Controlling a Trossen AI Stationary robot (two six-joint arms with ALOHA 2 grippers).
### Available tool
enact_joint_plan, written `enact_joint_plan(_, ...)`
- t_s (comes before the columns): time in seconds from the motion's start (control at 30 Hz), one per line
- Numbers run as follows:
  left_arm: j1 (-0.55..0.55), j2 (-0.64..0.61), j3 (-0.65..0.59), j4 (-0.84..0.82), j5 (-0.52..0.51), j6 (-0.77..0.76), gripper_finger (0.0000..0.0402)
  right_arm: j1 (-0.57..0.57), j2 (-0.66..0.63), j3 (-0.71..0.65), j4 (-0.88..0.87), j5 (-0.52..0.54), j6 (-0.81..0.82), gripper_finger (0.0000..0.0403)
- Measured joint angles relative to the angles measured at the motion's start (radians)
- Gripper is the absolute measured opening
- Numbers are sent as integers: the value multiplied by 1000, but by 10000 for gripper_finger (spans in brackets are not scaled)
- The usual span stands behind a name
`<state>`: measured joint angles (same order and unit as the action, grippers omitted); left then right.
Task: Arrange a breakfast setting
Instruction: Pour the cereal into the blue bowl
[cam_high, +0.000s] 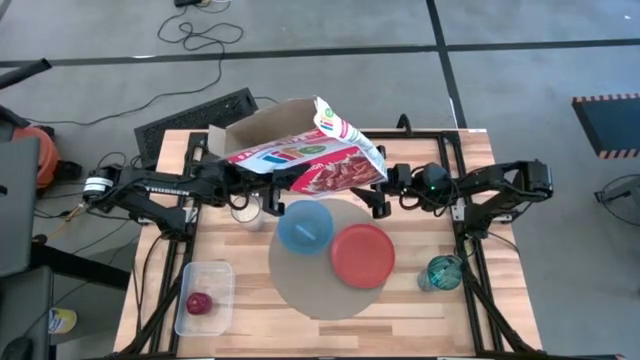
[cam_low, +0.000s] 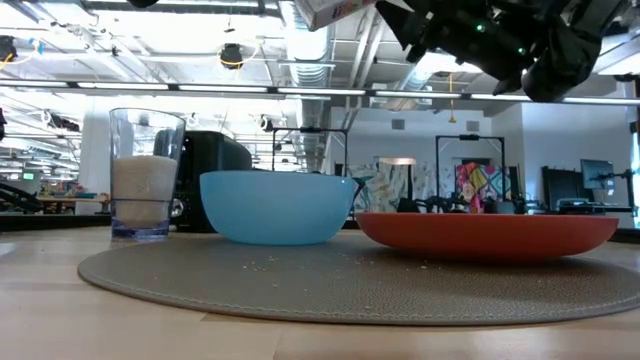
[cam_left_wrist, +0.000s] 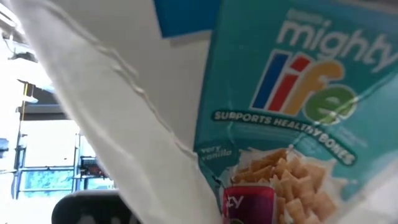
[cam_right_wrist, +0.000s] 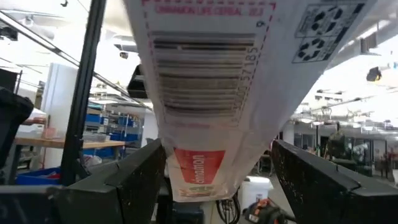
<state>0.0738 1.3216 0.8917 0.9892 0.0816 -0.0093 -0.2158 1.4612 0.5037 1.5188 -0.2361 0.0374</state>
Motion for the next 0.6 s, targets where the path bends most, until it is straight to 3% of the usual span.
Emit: enact_joint_plan(0.6,-9,0,0,11,4,-22,0,32,-2,56,-4,-41,-19,318)
